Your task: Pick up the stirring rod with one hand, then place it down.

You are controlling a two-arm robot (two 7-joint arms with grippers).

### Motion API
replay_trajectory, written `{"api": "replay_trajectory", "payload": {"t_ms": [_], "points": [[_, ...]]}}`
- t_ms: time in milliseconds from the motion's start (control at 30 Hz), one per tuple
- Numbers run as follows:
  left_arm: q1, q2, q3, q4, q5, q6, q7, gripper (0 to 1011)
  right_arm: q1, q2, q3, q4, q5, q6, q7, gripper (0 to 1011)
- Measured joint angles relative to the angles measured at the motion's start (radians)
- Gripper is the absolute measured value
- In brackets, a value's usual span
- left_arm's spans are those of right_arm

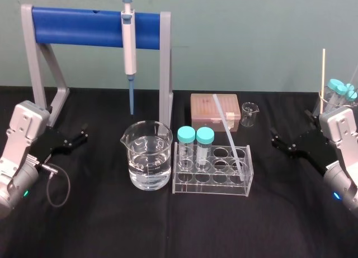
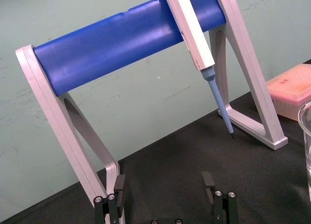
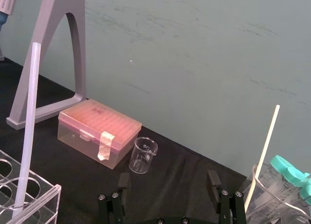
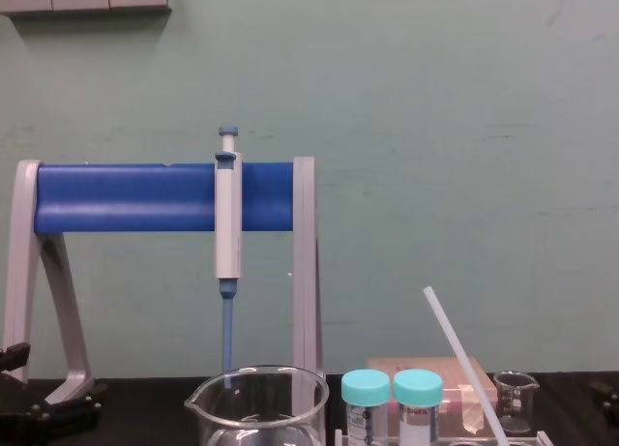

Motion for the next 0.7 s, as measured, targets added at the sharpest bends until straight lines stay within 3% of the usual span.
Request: {"api": "replay_trajectory", "payload": {"t_ms": [700], "points": [[0.000,0.000,0.000,0.000,0.000,0.000,0.000,1000,0.000,0.000,0.000,0.000,0.000,0.000,0.000,1000]]}}
